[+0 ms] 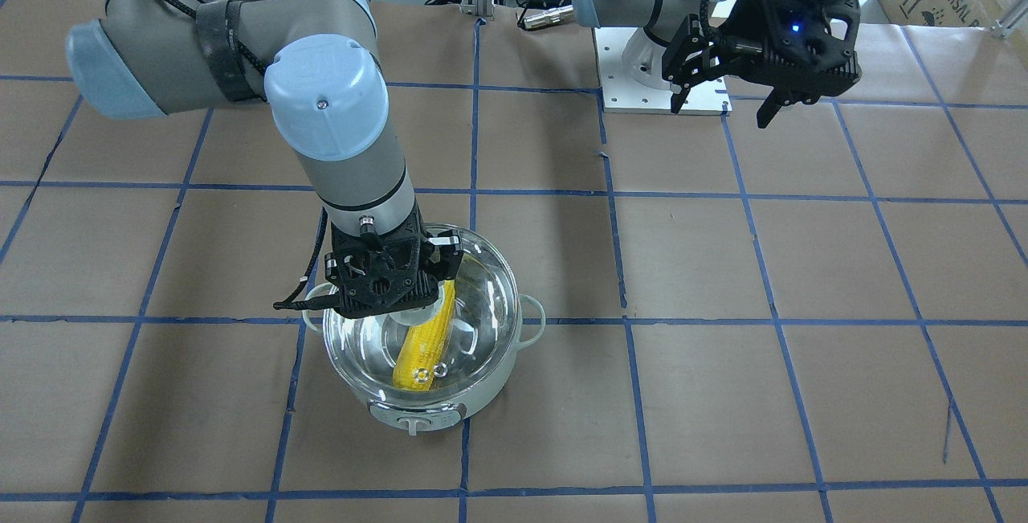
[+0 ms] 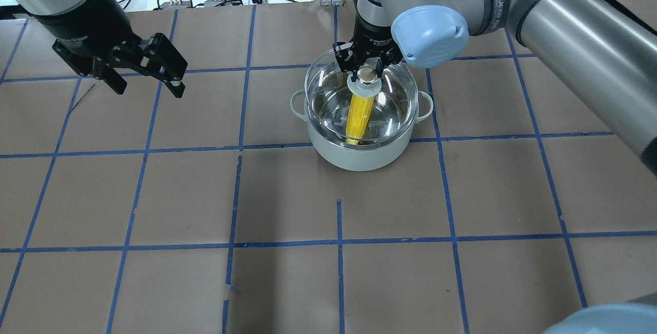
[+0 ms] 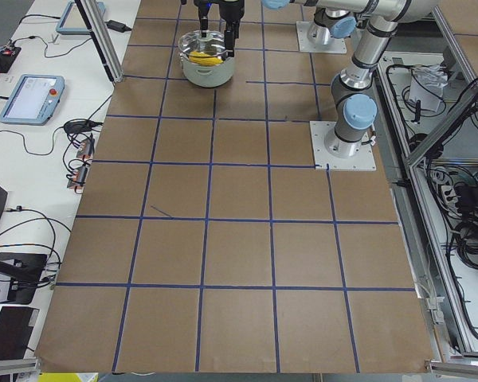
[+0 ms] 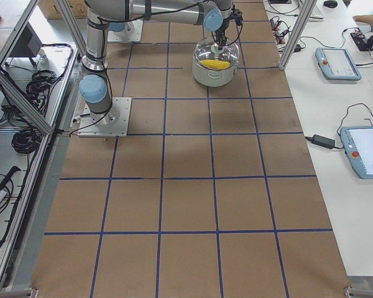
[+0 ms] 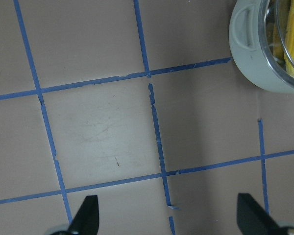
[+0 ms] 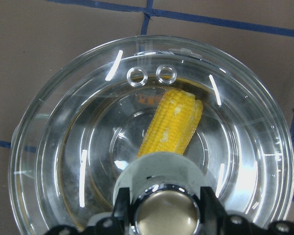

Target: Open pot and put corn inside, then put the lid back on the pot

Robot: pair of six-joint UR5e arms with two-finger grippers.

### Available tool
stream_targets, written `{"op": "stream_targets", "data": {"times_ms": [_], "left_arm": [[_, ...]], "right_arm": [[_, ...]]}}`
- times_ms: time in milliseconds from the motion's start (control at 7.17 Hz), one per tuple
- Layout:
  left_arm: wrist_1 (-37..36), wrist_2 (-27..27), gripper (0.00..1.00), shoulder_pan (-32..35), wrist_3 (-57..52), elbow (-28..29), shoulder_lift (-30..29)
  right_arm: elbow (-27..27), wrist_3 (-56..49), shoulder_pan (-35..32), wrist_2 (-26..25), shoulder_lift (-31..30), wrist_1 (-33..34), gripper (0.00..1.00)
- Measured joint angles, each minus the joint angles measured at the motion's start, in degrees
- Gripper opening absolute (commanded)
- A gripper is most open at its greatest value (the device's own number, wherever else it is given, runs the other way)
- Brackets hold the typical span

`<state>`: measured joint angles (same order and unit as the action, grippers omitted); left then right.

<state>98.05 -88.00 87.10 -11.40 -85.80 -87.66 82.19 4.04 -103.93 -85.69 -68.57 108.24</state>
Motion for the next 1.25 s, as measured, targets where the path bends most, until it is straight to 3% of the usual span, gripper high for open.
{"op": "stream_targets", "data": {"times_ms": [1115, 1255], "left_arm": [[-0.6, -0.1, 1.0, 0.0, 0.0, -0.3, 0.4], [-0.6, 0.0, 1.0, 0.0, 0.0, -0.3, 0.4]], "right_arm": [[0.0, 0.0, 0.0, -0.2, 0.1, -3.2, 0.34], [0.0, 0.1, 0.0, -0.2, 0.1, -3.7, 0.48]]}}
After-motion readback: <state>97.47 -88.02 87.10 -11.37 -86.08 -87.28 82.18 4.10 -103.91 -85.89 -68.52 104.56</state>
